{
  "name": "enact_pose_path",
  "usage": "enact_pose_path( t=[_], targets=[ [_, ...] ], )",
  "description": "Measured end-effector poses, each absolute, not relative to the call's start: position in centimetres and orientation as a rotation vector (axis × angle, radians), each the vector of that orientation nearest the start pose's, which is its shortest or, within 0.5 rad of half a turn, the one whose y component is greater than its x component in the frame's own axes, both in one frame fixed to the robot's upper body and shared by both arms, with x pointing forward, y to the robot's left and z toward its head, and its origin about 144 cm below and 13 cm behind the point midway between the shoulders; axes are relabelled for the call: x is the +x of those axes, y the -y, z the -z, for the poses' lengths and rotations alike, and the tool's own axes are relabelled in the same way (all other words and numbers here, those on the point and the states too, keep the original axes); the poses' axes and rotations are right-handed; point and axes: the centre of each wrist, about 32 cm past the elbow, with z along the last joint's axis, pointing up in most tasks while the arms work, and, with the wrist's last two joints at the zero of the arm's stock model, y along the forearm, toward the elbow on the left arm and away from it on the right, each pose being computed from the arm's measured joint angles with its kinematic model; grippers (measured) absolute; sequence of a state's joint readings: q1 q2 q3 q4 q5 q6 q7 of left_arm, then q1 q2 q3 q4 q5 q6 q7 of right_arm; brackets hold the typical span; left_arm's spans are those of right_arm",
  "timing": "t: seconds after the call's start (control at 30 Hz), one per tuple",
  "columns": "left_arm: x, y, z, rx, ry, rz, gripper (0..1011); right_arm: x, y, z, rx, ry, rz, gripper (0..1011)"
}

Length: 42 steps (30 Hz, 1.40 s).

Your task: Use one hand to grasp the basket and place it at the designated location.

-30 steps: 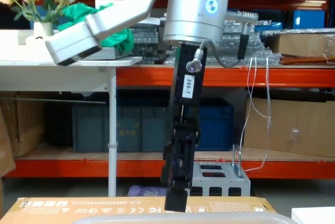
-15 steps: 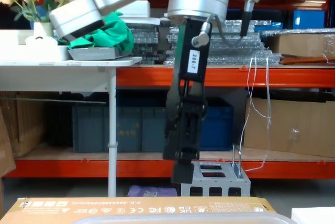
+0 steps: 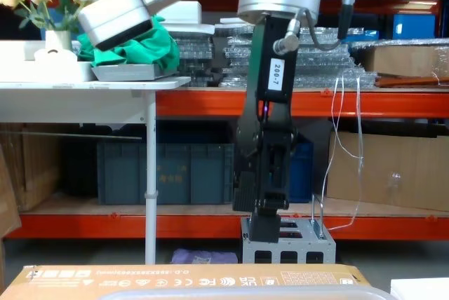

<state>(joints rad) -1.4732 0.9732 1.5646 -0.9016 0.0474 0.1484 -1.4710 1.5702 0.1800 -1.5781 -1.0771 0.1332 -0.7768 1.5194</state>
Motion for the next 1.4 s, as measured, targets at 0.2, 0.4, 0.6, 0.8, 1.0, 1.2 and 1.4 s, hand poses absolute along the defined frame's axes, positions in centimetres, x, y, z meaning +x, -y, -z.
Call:
enact_pose_path(
  t=[0.2,0.4,0.6,0.8,1.0,1.2,1.4],
  targets=[
    [61.7,-49.5,-139.6,1.629,-0.163,-0.177,0,60.9,2.0,-144.0,-0.972,1.267,-1.245,1000],
    [61.7,-49.5,-139.6,1.629,-0.163,-0.177,0,60.3,1.8,-143.9,-0.967,1.268,-1.252,1000],
    [61.7,-49.5,-139.6,1.629,-0.163,-0.177,0,60.0,2.2,-142.9,-0.979,1.246,-1.251,1001],
    [61.7,-49.5,-139.6,1.629,-0.163,-0.177,0,60.0,2.7,-141.5,-0.989,1.218,-1.254,1000],
    [61.7,-49.5,-139.6,1.629,-0.163,-0.177,0,60.2,2.9,-140.3,-0.979,1.189,-1.257,1000],
    [61.7,-49.5,-139.6,1.629,-0.163,-0.177,0,60.3,2.5,-139.3,-0.957,1.181,-1.271,1000],
    [61.7,-49.5,-139.6,1.629,-0.163,-0.177,0,60.2,2.0,-138.1,-0.944,1.173,-1.292,1000]
  ],
)
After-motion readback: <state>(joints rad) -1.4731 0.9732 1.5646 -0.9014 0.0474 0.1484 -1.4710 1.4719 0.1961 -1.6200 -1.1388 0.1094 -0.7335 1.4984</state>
